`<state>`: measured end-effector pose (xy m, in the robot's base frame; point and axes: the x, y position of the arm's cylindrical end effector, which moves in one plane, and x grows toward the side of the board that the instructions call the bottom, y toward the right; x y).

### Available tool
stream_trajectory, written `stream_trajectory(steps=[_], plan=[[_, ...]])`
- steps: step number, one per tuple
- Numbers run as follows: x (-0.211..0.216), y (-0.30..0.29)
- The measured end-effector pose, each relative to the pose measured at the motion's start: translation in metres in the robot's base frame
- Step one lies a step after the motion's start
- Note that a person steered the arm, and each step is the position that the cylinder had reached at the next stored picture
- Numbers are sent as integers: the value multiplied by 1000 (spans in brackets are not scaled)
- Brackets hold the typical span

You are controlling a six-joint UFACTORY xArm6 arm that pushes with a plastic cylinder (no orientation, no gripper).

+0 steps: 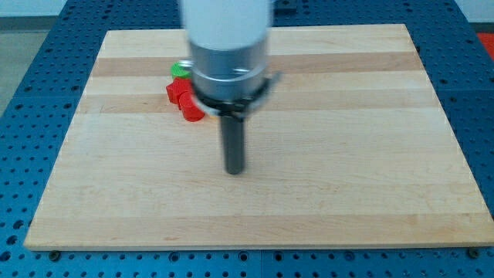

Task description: Move the blue triangle towards the top right corner

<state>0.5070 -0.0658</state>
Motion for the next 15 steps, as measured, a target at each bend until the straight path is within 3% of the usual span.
stream_trajectory(steps=[2, 3, 4, 5, 9, 11, 12, 13, 15], plan=[[-58, -173], [-131, -175], [-188, -122], [-200, -58], [-206, 103], [-191, 39], [-206, 16], [-245, 45], [-256, 140]])
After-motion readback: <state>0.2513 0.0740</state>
